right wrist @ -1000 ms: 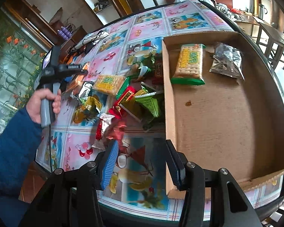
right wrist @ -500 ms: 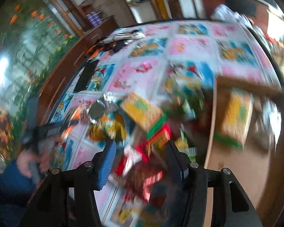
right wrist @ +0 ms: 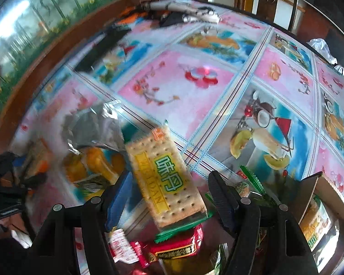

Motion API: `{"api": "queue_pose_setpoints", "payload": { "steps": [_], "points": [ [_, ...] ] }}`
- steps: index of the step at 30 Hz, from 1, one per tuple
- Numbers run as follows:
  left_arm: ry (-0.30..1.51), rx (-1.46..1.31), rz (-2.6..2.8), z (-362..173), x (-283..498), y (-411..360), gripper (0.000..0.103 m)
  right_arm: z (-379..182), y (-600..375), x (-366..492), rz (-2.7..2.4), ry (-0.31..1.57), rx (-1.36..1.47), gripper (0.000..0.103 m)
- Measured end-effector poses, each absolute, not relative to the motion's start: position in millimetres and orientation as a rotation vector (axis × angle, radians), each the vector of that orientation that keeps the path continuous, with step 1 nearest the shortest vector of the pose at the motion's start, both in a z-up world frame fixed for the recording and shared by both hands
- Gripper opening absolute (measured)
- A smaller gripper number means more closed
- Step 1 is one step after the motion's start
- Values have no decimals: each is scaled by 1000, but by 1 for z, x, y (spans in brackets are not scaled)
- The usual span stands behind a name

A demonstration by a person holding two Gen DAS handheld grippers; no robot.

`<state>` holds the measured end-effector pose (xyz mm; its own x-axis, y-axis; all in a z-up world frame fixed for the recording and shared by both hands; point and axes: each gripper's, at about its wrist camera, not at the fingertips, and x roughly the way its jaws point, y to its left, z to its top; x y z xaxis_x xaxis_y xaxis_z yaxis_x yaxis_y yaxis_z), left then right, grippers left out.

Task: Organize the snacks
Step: 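Grasp an orange-edged cracker pack with the left tool while the right tool grasps a WEIDAN cracker pack, then carry both cracker packs over the cardboard box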

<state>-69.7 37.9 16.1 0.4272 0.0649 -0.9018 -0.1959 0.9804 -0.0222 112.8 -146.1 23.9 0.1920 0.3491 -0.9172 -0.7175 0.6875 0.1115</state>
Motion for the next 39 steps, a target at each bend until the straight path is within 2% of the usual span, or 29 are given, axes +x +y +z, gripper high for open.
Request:
{"api": "queue_pose_setpoints", "payload": {
  "steps": [1, 3, 5, 6, 11, 20, 24, 39],
  "points": [
    [1117, -133, 167, 16, -70, 38, 53, 21, -144, 112, 778, 1155, -392, 72],
    [1114, -127, 169, 16, -70, 37, 53, 17, -139, 106, 749, 1139, -437, 64],
    [1110, -122, 170, 16, -69, 36, 53, 18, -137, 102, 731, 1129, -446, 50],
    [1109, -119, 169, 16, -68, 35, 53, 18, -136, 100, 719, 1128, -449, 50],
    [1108, -125, 146, 17, -63, 32, 53, 22, -137, 85, 629, 1109, -417, 49],
    [1090, -87, 75, 24, -57, 11, 52, 72, -181, 47, 597, 1041, -156, 49],
    [1071, -48, 49, 31, -54, -2, 52, 76, -189, 16, 617, 1058, -36, 50],
    [982, 94, -30, 62, -51, -49, 52, 76, -207, -27, 608, 1055, 21, 50]
  ]
}}
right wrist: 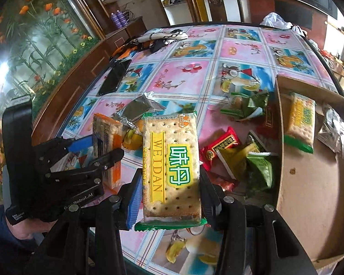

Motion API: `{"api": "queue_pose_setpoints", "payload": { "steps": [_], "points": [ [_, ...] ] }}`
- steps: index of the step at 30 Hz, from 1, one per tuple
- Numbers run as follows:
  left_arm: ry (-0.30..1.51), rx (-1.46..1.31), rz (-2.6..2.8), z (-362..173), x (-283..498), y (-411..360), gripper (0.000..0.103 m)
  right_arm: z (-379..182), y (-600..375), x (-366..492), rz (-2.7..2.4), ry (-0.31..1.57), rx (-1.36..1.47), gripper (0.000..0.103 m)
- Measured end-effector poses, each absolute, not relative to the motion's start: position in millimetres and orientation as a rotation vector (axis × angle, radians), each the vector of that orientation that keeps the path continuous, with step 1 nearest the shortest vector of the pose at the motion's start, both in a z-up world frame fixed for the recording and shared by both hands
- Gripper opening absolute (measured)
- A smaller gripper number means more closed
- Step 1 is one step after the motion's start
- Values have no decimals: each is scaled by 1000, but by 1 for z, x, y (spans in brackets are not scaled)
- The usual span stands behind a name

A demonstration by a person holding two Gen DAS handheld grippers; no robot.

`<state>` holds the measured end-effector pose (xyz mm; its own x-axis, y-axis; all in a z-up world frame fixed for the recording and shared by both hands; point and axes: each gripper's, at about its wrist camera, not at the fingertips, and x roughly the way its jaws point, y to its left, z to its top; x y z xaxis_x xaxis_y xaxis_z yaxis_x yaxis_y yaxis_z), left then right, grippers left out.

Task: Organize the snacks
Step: 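Carry both cracker packs over the cardboard box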

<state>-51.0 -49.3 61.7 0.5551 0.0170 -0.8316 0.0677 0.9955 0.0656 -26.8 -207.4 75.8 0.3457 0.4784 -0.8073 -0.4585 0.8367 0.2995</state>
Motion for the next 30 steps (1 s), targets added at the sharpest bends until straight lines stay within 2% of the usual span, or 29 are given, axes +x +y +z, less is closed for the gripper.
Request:
{"api": "queue_pose_setpoints", "payload": {
  "steps": [30],
  "points": [
    [921, 208, -94, 88, -47, -110, 52, 92, -268, -38, 550, 998, 116, 50]
  ]
}}
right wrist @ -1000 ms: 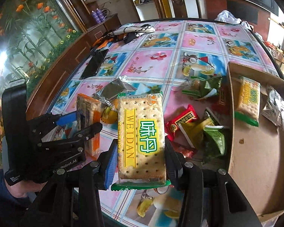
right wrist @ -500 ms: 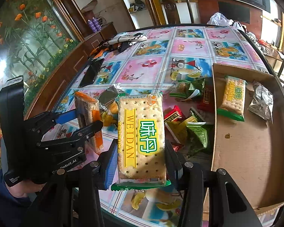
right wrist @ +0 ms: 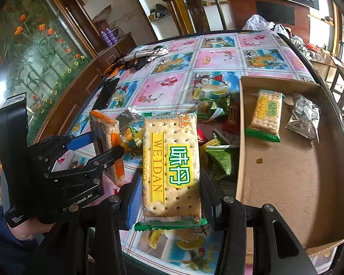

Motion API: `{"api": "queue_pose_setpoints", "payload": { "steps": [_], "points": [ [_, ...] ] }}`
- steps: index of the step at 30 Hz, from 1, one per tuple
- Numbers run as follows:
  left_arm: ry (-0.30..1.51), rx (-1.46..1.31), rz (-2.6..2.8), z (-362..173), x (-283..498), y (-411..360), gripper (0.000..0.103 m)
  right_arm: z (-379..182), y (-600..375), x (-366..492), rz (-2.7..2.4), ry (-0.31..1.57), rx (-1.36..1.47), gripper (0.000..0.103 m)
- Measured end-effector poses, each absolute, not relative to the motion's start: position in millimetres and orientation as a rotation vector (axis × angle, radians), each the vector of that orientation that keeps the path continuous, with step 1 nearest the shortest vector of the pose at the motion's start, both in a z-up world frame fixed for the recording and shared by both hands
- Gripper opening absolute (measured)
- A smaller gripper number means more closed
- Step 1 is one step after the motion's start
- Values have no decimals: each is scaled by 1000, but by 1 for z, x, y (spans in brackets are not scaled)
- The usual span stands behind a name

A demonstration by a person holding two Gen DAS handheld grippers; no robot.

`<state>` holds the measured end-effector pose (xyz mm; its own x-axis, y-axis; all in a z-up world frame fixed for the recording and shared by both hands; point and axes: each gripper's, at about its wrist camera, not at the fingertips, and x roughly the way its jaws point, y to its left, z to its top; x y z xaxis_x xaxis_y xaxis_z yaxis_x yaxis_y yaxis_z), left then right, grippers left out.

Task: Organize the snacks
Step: 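Carry both cracker packs over the cardboard box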

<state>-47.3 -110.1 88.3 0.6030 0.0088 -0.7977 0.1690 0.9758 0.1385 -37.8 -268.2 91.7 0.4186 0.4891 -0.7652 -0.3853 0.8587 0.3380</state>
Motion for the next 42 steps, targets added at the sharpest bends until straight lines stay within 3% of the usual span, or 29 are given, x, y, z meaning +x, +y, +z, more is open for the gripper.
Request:
{"api": "queue_pose_setpoints", "payload": {
  "steps": [25, 42],
  "points": [
    [911, 256, -315, 99, -19, -209, 52, 81, -361, -39, 341, 1014, 259, 49],
    [1076, 92, -479, 59, 28, -292, 52, 58, -437, -34, 180, 1082, 288, 49]
  ]
}}
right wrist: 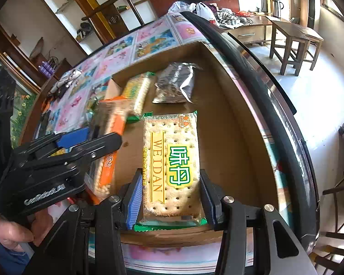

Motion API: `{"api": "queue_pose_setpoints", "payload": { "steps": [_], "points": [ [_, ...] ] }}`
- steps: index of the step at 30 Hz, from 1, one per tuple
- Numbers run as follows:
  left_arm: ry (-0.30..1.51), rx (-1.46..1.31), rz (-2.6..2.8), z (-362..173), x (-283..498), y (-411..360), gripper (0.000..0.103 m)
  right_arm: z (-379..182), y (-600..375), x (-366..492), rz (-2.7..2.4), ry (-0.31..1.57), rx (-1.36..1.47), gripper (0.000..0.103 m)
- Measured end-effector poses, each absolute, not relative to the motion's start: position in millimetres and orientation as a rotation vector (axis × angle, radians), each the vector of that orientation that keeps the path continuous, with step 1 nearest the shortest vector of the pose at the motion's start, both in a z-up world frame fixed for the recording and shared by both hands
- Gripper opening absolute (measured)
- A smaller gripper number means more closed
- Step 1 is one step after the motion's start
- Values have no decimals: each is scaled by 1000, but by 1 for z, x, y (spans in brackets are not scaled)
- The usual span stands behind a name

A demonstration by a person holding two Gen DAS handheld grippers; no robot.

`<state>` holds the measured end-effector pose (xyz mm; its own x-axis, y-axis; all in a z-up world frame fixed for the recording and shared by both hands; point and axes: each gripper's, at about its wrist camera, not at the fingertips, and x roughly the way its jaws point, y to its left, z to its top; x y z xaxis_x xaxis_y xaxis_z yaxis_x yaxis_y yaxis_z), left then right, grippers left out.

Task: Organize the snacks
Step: 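Carry both cracker packs over the cardboard box, then lower both cracker packs into the box and open both tools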

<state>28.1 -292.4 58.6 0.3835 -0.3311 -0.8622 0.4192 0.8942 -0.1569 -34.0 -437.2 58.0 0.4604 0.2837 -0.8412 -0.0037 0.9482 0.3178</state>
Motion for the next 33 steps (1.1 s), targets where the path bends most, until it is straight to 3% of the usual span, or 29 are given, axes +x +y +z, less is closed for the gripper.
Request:
{"api": "queue_pose_setpoints", "payload": {
  "steps": [17, 33],
  "points": [
    [1113, 103, -480, 34, 48, -314, 53, 31, -444, -5, 159, 1139, 165, 49],
    [1075, 117, -506, 48, 40, -313, 53, 37, -432, -7, 136, 1127, 99, 52]
  ]
}}
